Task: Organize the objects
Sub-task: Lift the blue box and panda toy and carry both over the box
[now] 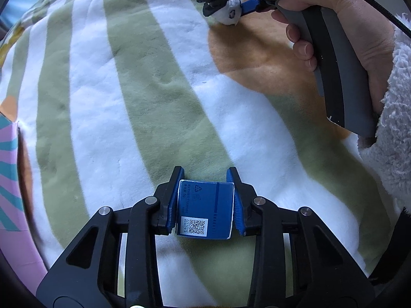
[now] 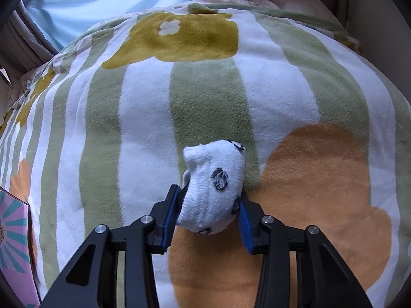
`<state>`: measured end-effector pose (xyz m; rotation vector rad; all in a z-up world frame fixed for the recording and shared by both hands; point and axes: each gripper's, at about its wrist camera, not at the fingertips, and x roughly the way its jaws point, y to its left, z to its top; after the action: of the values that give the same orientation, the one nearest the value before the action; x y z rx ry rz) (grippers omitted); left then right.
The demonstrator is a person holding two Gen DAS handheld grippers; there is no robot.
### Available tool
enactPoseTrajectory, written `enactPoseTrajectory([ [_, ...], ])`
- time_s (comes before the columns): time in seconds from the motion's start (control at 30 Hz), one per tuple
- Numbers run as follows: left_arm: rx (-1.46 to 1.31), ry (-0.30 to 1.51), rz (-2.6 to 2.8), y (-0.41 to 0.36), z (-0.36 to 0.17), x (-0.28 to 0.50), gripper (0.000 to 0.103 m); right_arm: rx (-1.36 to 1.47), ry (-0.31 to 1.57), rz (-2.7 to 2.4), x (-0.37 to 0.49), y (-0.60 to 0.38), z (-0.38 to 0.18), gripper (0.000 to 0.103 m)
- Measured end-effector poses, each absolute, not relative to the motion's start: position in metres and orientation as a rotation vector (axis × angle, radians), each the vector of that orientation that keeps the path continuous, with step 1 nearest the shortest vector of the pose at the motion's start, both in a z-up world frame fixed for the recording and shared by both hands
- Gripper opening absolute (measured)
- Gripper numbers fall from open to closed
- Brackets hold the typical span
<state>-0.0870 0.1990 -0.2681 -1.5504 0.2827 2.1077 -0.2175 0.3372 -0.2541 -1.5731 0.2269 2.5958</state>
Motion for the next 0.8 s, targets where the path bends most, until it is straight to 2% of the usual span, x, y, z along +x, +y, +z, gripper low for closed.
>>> enactPoseTrajectory([
  [0.23,-1.554,0.212,2.169,0.178,-0.240,-0.092,0.031,-1.578,0.232,2.603,-0.205,0.328,-0.219,0.038],
  [0.8,-1.545,0.035,2.372,0.098,-0.099,-0.094,0.031,-1.649,0.106,2.707,-0.111,0.256,-0.083,0.038],
])
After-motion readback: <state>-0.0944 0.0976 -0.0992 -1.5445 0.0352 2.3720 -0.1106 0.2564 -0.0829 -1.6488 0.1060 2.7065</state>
